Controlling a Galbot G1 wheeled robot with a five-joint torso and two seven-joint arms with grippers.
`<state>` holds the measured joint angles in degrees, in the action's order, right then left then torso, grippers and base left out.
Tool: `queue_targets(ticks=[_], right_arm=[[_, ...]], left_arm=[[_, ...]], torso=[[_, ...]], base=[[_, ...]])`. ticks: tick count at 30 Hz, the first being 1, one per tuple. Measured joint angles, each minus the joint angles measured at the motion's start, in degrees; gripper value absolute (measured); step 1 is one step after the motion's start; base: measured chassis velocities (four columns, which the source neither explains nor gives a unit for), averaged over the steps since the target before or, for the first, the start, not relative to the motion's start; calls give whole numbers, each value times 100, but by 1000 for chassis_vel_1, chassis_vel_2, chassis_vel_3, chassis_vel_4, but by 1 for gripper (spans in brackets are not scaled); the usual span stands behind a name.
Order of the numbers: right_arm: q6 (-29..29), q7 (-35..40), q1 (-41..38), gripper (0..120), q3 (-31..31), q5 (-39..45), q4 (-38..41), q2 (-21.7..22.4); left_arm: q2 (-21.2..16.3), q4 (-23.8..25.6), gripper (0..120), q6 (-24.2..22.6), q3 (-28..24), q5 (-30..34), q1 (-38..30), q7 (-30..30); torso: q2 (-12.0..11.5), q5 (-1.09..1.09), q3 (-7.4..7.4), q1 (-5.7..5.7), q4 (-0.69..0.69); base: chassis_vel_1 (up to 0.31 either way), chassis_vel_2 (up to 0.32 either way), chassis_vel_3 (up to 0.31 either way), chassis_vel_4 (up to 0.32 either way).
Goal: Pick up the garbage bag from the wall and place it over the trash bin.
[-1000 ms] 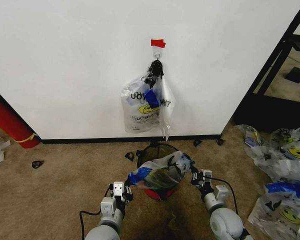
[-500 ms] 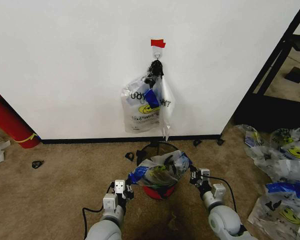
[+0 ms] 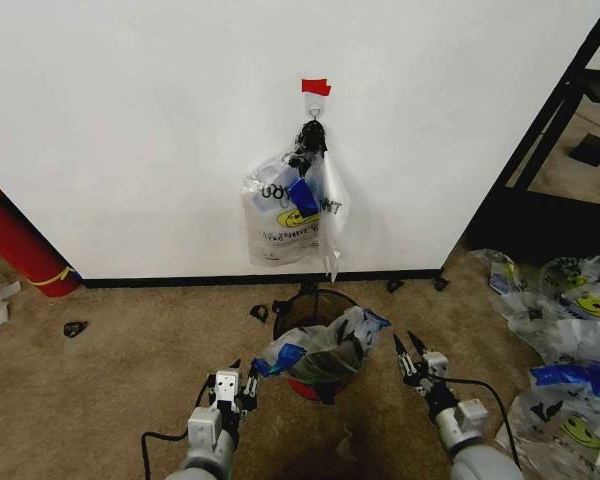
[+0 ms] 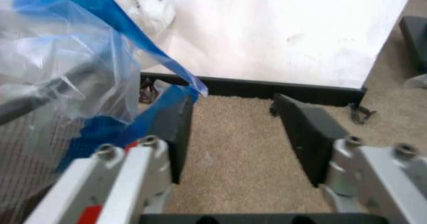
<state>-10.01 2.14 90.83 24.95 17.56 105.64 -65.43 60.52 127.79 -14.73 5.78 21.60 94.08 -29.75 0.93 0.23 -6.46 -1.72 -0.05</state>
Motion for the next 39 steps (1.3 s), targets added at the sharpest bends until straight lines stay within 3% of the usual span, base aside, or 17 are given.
queue_targets(ticks=[11,14,19,30,34,37,39], right_arm=[[-456,-93,582,91,218,-292,98,-29],[-541,-100,624,97,253,-301,92,-38],[-962,-149,674,100,428,-274,99,-110],[-1094,-153,737,100,622,-235,319,-247],[-1100,-149,755,100,679,-138,438,-310],[-1123,-166,783,100,698,-81,509,-316],[-1258,-250,819,100,718,10,620,-318]], left_arm=[[-99,224,97,174,41,-666,613,-72],[-172,293,99,180,49,-677,655,-9],[-417,553,100,388,136,-746,808,167],[-689,942,100,576,692,-629,1023,75],[-816,982,100,339,910,247,377,152],[-891,982,100,170,898,633,68,243],[-1026,902,100,-131,768,1160,-452,393]], torso=[[0,0,0,0,0],[0,0,0,0,-1],[0,0,0,0,0],[0,0,0,0,1],[0,1,-1,-1,0],[-1,2,-1,-1,-3],[-1,-1,-1,-1,2]], base=[[0,0,0,0],[0,0,0,0],[0,0,0,0],[0,0,0,0],[0,0,0,0],[0,0,0,0],[0,0,0,0]])
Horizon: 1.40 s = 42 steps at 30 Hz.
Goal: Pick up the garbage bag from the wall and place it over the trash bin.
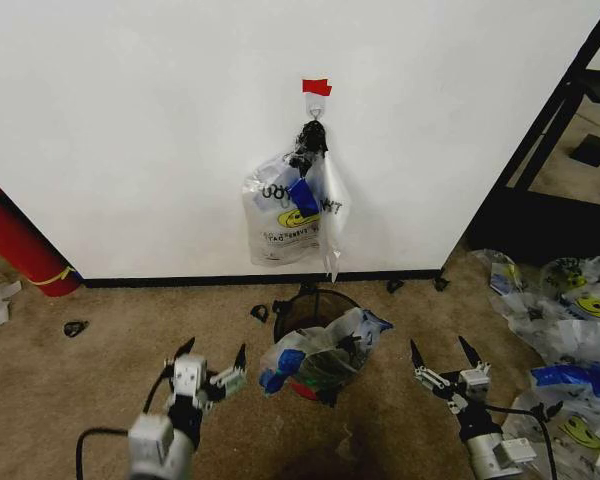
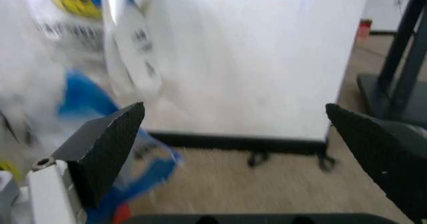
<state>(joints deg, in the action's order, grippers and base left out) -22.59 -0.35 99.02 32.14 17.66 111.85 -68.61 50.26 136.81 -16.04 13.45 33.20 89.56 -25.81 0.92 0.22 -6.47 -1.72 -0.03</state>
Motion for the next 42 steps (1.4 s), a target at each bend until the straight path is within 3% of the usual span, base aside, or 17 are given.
queue_targets(ticks=[1,2,4,5,7,9,10,12,17,22,29,33,34,40,42], right_arm=[[-100,-38,37,100,25,24,43,-16],[-326,-106,74,100,54,32,77,-57],[-489,-161,64,100,59,22,80,-78],[-606,-214,34,100,47,-1,80,-83],[-814,-341,51,100,44,-57,135,-105],[-969,-431,273,100,153,-45,232,-160],[-969,-431,273,100,153,-45,232,-160],[-1065,-473,382,100,261,-6,251,-199],[-1102,-473,491,100,448,233,347,-261],[-1083,-461,536,100,493,238,403,-315],[-1043,-369,543,100,544,275,434,-295],[-979,-347,519,100,518,313,476,-285],[-979,-347,519,100,518,313,476,-285],[-944,-322,459,100,487,315,430,-284],[-944,-318,457,100,487,315,425,-284]], left_arm=[[-41,-63,100,-91,-77,154,-204,32],[-105,-192,100,-242,-205,437,-549,71],[-127,-272,100,-321,-245,605,-705,80],[-140,-342,100,-388,-256,738,-809,83],[-216,-581,100,-583,-335,1128,-1168,107],[-366,-964,100,-925,-639,1852,-1957,172],[-366,-964,100,-925,-639,1852,-1957,172],[-432,-1261,100,-1170,-1007,2399,-2739,201],[-319,-2002,100,-1617,-1901,3286,-4255,364],[-128,-2490,100,-1908,-2346,3393,-4825,507],[-30,-2988,92,-2285,-2535,3607,-5104,736],[83,-3356,77,-2297,-2614,3560,-5233,753],[83,-3356,77,-2297,-2614,3560,-5233,753],[130,-3424,50,-2283,-2570,3574,-5197,668],[133,-3424,48,-2283,-2561,3590,-5187,651]], torso=[[0,1,0,0,2],[0,6,0,-1,-8],[0,6,0,-1,-10],[0,4,0,0,-10],[0,-1,0,0,6],[-1,5,-1,0,0],[-1,5,-1,0,0],[0,2,0,0,-8],[0,2,-1,-1,-3],[-1,2,-1,-1,-3],[0,1,0,-1,-1],[0,1,0,-1,-2],[0,1,0,-1,-2],[0,1,0,0,-2],[0,1,0,0,-2]], base=[[0,0,0,0],[0,0,0,0],[0,0,0,0],[0,0,0,0],[0,0,0,0],[0,0,0,0],[0,0,0,0],[0,0,0,0],[0,0,0,0],[0,0,0,0],[0,0,0,0],[0,0,0,0],[0,0,0,0],[0,0,0,0],[0,0,0,0]])
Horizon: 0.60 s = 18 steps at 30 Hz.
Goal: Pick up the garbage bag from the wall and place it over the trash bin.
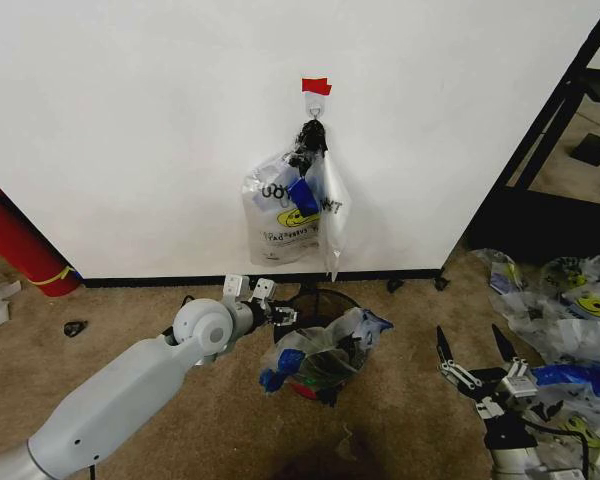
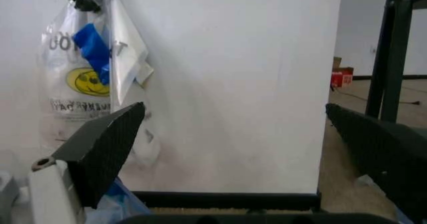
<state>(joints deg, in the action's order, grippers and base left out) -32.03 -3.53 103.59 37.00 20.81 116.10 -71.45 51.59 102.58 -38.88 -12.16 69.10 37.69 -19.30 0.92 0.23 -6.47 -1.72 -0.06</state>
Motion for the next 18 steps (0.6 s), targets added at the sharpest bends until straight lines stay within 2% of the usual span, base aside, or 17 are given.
queue_targets(ticks=[5,8,11,12,18], right_arm=[[-4,67,2,100,-26,-15,-63,-23],[-6,77,10,100,-37,-16,-69,-28],[-8,100,19,100,-49,-6,-60,-28],[1,116,20,100,-54,0,-33,-23],[41,159,-9,100,-66,13,-5,2]], left_arm=[[45,132,27,-6,146,245,156,-237],[53,188,22,-3,189,337,197,-317],[89,406,7,84,343,725,339,-708],[103,645,3,125,499,1045,489,-1017],[46,1209,1,225,1043,1375,1127,-1468]], torso=[[0,0,0,0,0],[1,0,0,0,0],[1,0,0,0,-1],[1,1,0,0,-1],[1,0,1,0,2]], base=[[0,0,0,0],[0,0,0,0],[0,0,0,0],[0,0,0,0],[0,0,0,0]])
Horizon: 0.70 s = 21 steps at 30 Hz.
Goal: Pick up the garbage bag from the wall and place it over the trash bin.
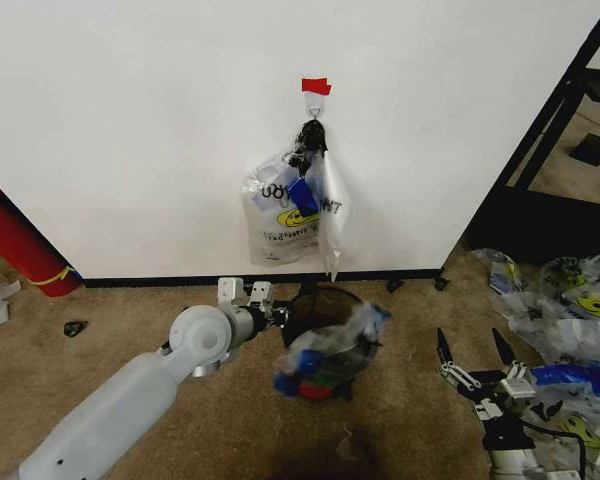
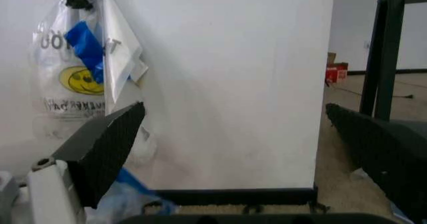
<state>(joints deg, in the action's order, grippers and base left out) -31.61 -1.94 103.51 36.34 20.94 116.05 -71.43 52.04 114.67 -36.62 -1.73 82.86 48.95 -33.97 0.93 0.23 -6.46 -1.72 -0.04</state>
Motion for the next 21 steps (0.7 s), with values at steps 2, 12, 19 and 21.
queue_targets(ticks=[2,12,19,21], right_arm=[[14,9,-6,100,-14,2,0,5],[124,36,-50,100,-47,13,16,55],[180,61,-35,100,-83,-22,22,26],[179,81,-11,100,-75,-37,16,28]], left_arm=[[23,136,1,109,242,83,272,-198],[1035,847,1,1111,1054,-218,1636,-757],[1758,840,1,1969,979,-1424,2301,-600],[1925,841,1,2281,888,-1962,2553,-444]], torso=[[0,1,0,0,-1],[0,0,0,0,-2],[0,0,0,0,-1],[0,-1,0,0,0]], base=[[0,0,0,0],[0,0,0,0],[0,0,0,0],[0,0,0,0]])
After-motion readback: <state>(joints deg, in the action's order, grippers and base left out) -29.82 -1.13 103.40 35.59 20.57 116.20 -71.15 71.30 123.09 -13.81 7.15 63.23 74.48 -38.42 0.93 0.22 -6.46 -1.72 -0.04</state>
